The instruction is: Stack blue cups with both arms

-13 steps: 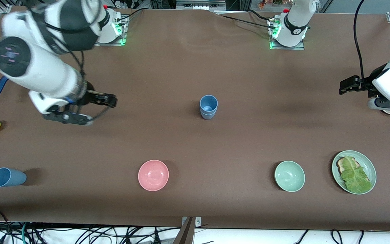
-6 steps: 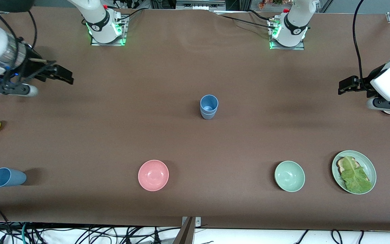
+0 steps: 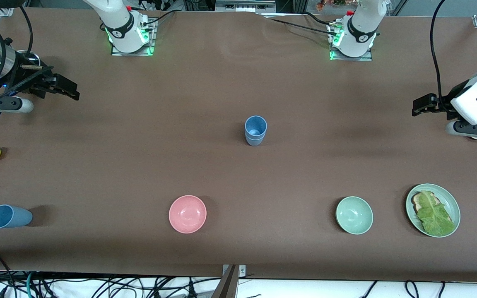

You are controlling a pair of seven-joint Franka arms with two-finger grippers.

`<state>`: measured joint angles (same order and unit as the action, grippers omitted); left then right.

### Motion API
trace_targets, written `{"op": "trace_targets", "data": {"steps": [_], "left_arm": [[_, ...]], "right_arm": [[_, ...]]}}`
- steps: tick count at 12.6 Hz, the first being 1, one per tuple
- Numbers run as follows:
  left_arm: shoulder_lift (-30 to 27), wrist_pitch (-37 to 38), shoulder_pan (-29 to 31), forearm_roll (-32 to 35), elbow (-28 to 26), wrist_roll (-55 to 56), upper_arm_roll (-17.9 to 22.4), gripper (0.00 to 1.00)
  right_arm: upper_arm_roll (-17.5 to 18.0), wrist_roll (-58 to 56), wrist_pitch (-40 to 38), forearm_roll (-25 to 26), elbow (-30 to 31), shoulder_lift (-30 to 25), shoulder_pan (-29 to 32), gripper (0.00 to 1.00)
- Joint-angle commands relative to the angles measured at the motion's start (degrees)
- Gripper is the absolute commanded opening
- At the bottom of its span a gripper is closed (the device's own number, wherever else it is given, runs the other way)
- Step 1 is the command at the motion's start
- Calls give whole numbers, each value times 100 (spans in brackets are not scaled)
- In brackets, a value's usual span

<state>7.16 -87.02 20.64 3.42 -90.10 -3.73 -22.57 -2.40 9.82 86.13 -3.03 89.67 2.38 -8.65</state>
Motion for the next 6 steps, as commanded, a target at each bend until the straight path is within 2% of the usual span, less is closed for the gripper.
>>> {"op": "trace_targets", "data": {"steps": [1, 6], "left_arm": [[-30, -16, -7, -8, -17, -13, -55, 100], [-22, -16, -7, 1, -25, -22, -63, 100]], "right_arm": [[47, -42, -113, 171, -240, 114, -5, 100], [20, -86, -228, 251, -240, 114, 13, 100]]}}
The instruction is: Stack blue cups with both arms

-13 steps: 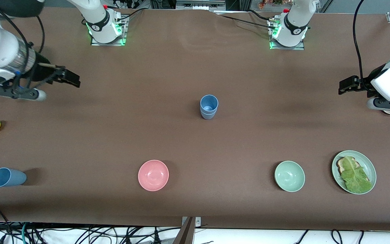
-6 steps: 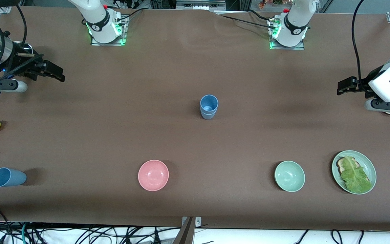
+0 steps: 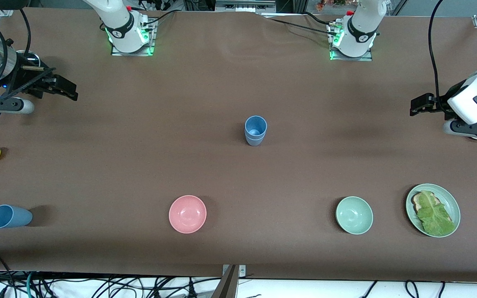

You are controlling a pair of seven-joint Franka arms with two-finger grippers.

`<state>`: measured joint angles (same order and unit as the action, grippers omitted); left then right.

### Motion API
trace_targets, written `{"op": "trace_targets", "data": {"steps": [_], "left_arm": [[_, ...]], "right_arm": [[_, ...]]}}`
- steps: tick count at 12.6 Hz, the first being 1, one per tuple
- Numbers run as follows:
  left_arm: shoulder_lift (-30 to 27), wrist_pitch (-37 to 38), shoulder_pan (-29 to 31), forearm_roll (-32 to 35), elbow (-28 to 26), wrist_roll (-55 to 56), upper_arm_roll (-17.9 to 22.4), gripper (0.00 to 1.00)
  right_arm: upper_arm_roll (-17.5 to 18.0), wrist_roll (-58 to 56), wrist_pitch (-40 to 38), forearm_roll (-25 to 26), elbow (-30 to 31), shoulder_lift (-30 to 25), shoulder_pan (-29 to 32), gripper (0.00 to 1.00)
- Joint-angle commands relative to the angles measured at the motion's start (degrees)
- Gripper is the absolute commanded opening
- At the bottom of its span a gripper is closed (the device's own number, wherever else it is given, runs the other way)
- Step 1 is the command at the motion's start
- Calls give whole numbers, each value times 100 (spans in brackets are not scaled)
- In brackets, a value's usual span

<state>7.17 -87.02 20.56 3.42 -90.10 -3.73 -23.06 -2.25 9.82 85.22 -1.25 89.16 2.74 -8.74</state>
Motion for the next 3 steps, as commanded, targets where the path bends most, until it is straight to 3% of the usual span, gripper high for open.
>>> {"op": "trace_targets", "data": {"steps": [1, 3], "left_arm": [[-13, -16, 1, 1, -25, -22, -14, 100], [4, -16, 1, 1, -43, -13, -32, 100]], "right_arm": [[5, -94, -146, 72, -198, 78, 22, 100], [5, -94, -146, 72, -198, 78, 22, 100]]}}
